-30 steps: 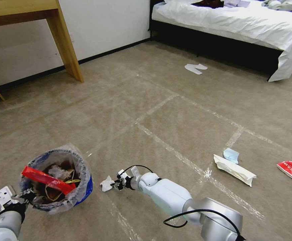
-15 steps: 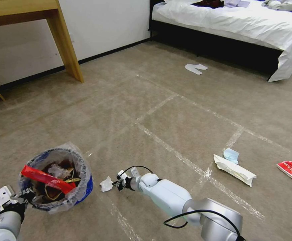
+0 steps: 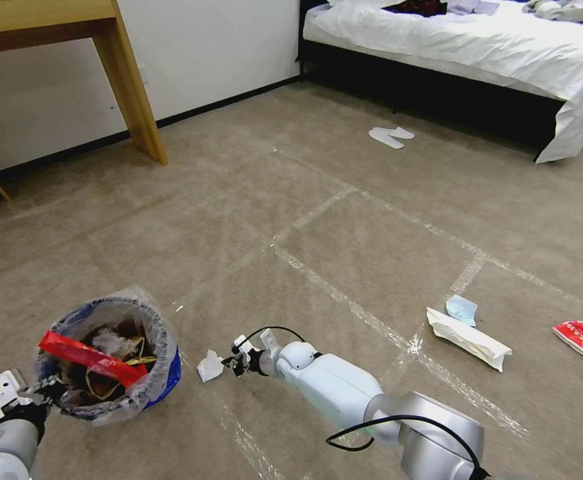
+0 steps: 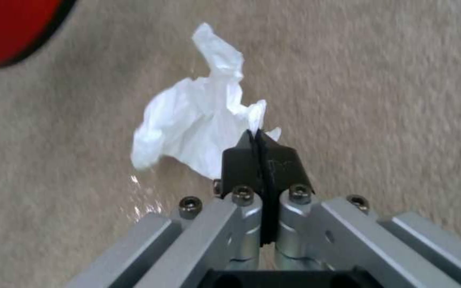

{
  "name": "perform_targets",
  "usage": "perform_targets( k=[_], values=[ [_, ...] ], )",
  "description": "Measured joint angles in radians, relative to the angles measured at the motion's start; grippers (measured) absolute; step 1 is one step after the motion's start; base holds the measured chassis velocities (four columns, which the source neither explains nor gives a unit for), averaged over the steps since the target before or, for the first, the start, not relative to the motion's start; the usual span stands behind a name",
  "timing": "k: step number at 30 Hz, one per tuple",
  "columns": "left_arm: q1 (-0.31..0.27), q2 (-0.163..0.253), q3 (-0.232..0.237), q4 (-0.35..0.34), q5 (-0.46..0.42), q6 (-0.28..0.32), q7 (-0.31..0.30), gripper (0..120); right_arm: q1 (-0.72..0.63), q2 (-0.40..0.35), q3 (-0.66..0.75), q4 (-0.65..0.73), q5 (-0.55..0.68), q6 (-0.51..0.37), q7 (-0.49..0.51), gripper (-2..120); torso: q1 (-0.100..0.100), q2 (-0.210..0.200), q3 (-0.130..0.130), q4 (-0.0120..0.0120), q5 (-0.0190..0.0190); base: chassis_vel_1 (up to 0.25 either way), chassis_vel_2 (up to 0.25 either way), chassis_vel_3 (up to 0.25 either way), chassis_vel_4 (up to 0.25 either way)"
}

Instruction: Pick up the trash bin and place the garbage on the floor into it.

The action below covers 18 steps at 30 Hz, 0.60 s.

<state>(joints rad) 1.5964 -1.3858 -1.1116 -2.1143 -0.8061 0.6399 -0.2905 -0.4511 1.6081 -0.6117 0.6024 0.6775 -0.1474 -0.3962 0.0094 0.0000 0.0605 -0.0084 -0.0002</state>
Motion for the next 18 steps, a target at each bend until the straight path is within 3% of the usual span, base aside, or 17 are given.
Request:
perform_targets(
  k=[9,18],
  values=[
    [-0.019,0.041,0.006,0.041,-0.03,0.001,-0.01,0,0.004,0.0,-0.011,0.089,0.067,-0.005,0.065,0,0.0,0.0,0.0,0.0002,-0.0001,0.0,0.0,0.0,0.0],
    [-0.014,0.037,0.016,0.035,-0.03,0.003,-0.012,0,-0.006,-0.012,-0.008,0.165,0.095,0.003,0.116,0,0.0,0.0,0.0,0.0004,0.0001,0.0,0.0,0.0,0.0]
  ],
)
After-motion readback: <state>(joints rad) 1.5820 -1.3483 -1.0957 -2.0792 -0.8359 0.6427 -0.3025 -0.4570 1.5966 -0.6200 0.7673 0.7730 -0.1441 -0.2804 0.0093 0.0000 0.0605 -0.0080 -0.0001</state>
